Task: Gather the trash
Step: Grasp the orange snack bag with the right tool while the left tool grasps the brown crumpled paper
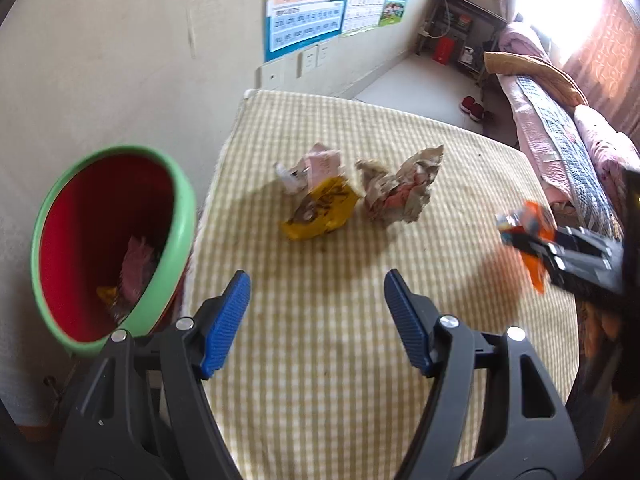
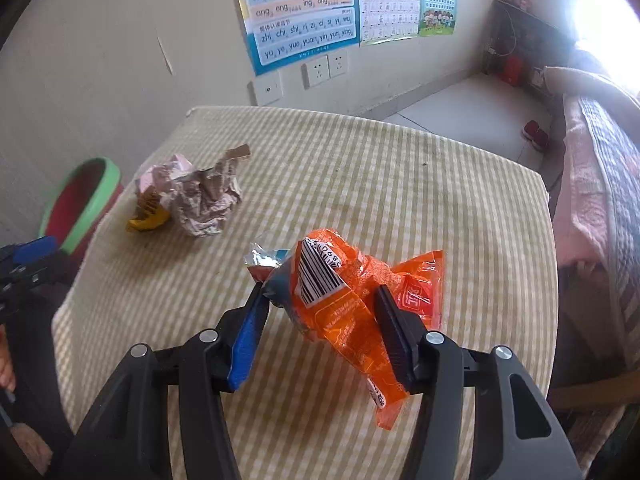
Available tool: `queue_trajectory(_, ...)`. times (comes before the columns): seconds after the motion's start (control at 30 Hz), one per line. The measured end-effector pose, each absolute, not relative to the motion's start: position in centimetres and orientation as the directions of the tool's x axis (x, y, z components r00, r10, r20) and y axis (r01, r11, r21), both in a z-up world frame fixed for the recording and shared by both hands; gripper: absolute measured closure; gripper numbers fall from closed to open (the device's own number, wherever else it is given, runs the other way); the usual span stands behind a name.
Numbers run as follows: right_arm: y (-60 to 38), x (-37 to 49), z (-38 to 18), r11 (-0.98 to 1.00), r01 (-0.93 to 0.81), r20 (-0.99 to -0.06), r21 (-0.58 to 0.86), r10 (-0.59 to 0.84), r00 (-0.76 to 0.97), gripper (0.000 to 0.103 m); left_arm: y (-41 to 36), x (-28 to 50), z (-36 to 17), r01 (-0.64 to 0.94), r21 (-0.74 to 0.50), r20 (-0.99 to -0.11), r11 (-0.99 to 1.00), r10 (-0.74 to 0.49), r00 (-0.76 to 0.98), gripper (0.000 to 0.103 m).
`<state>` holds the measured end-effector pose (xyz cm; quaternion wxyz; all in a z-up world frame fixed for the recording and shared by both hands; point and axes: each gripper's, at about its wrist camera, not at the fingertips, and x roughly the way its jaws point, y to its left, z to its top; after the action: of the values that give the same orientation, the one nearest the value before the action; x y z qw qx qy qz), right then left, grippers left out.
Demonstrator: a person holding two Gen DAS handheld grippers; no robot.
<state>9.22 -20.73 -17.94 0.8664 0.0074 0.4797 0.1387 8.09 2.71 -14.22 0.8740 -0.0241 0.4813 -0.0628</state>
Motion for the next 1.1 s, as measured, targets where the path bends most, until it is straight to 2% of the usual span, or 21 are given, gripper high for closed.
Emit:
queue_trajectory(0.3,-21.5,2.4,-18.3,0.960,-0.128,-0.822,0.248,0.278,0.497,0.049,-4.8,14.9,-15.0,0.289,-0.073,-0.821,0.955,-0.222,0.527,0.037)
queue_trajectory(0.47,-20.8,2.1,-18.9,0.961,-0.138,-0.834,0.241,0.277,0.477,0.049,-6.7,18.5,-19.9,0.257,-0.060,-0.918,0.965,-0.154,0.364,0.037)
queue_trajectory(0.53,-20.6,2.1,-18.7,0.958,-0.143,-0.831,0.247,0.285,0.477,0.049,-6.6,18.6,-20.4,0.244,-0.012,-0.918,0.970,-0.107,0.381,0.038)
queue_trajectory(0.57,-20.5,2.0,-18.7,0.958,-0.144,-0.830,0.248,0.287,0.478,0.049,-6.6,18.6,-20.4,0.249,-0.002,-0.917,0.969,-0.101,0.386,0.043)
queue_trajectory(0.6,-20.4,2.0,-18.7,0.957,-0.144,-0.830,0.250,0.289,0.477,0.049,-6.7,18.4,-20.2,0.257,0.022,-0.915,0.966,-0.084,0.394,0.056)
queue_trajectory(0.67,-20.3,2.0,-19.0,0.958,-0.142,-0.834,0.250,0.288,0.471,0.049,-6.4,18.2,-19.8,0.269,0.049,-0.910,0.962,-0.068,0.409,0.071)
queue_trajectory(0.7,-20.2,2.0,-19.0,0.958,-0.142,-0.835,0.248,0.286,0.471,0.049,-6.0,18.1,-19.6,0.268,0.033,-0.910,0.963,-0.081,0.406,0.074)
queue_trajectory(1.1,-18.9,1.5,-18.3,0.953,-0.172,-0.831,0.250,0.302,0.468,0.049,-2.5,10.6,-14.7,0.250,-0.133,-0.850,0.959,-0.240,0.469,0.077)
